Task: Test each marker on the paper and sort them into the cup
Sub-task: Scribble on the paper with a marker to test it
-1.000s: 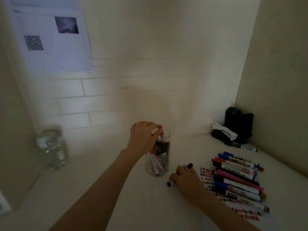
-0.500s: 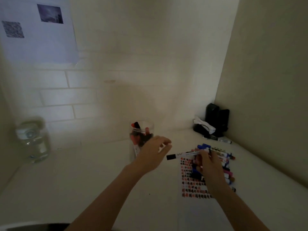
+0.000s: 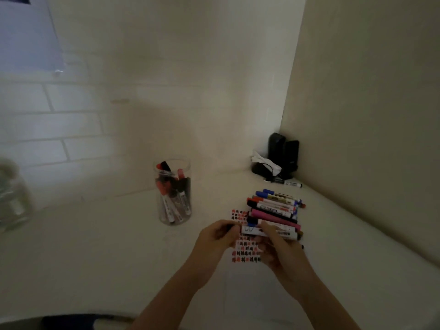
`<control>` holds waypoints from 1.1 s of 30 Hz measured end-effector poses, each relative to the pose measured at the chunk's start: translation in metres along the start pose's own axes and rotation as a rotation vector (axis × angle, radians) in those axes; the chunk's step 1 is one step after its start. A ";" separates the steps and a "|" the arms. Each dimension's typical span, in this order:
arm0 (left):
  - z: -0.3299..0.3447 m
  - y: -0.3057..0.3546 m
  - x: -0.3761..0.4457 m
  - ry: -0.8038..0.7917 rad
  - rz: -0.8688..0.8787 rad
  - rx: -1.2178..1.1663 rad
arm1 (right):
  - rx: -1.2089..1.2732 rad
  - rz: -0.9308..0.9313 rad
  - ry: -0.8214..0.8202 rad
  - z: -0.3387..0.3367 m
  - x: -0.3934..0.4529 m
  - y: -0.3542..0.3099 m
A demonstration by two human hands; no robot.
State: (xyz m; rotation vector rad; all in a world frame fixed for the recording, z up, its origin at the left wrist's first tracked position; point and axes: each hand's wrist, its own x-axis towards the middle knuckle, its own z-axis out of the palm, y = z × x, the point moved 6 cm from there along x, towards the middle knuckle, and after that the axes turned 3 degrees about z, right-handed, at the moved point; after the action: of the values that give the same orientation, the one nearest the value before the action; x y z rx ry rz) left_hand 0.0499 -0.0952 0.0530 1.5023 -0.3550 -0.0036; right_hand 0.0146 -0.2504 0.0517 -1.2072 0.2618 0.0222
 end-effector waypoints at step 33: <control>0.037 -0.044 0.000 0.299 -0.430 -0.532 | -1.276 -0.582 0.101 0.019 0.005 0.005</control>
State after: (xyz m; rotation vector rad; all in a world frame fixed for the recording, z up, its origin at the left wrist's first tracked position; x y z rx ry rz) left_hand 0.0512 -0.1343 0.0116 1.0046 0.2056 -0.1975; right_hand 0.0219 -0.2313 0.0524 -2.5205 -0.0701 -0.4396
